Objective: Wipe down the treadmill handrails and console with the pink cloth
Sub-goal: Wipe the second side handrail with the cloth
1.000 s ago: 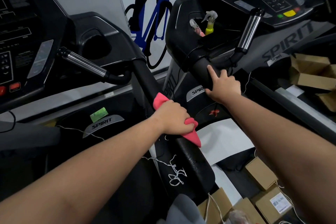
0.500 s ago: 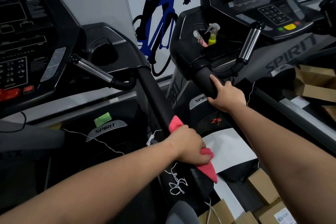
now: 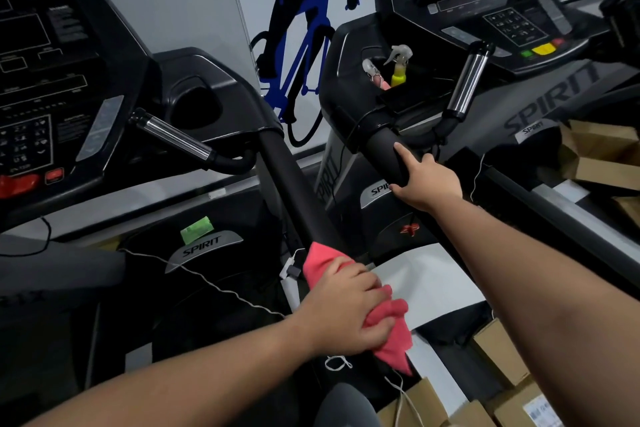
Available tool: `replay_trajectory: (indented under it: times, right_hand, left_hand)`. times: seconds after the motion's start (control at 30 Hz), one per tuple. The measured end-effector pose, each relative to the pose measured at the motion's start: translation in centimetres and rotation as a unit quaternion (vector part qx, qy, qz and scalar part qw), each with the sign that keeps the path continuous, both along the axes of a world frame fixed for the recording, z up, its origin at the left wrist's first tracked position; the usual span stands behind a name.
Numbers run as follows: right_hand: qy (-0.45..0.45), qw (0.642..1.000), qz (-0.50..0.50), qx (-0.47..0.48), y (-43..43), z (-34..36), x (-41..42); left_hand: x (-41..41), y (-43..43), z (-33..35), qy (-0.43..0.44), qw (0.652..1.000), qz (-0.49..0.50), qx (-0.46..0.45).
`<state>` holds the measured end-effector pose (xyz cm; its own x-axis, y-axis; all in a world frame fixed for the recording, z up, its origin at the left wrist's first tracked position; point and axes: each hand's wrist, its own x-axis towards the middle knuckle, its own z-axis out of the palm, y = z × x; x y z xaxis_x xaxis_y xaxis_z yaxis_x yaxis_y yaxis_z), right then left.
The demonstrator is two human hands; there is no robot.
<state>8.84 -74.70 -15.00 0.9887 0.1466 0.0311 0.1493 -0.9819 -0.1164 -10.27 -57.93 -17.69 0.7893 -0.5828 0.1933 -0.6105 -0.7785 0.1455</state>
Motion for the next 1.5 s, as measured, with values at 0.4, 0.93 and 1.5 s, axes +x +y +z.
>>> replay_trajectory:
  times: [0.4,0.93,1.5]
  right_hand:
    - [-0.003,1.000,-0.006,0.001,0.0,0.0,0.0]
    - [-0.006,1.000,-0.010,0.001,0.0,-0.1,-0.2]
    - [-0.019,1.000,-0.020,-0.010,0.3,-0.4,-0.2]
  left_hand:
    - [4.5,0.6,2.9,0.060,0.984,0.023,0.165]
    - [2.2,3.8,-1.1,-0.038,0.981,-0.189,-0.013]
    - [0.5,1.4,-2.7,-0.133,0.961,-0.238,-0.054]
